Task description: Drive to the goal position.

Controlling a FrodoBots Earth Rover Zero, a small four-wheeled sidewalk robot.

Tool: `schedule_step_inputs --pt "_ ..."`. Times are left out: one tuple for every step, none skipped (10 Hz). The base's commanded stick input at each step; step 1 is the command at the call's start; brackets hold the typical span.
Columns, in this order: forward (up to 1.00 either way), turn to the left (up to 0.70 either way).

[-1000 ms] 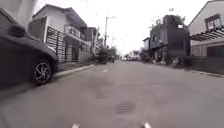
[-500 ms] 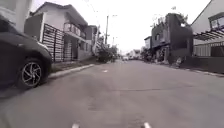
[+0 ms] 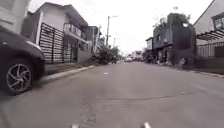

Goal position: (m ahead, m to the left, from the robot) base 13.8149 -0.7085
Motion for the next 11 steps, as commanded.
schedule_step_inputs --pt "0.7 0.0" --pt "0.7 0.0" --pt "0.7 0.0" --pt "0.7 0.0" --pt "0.7 0.0" --pt "0.7 0.0" --pt "0.7 0.0" --pt "0.7 0.0" --pt "0.7 0.0" --pt "0.7 0.0" --pt "0.7 0.0"
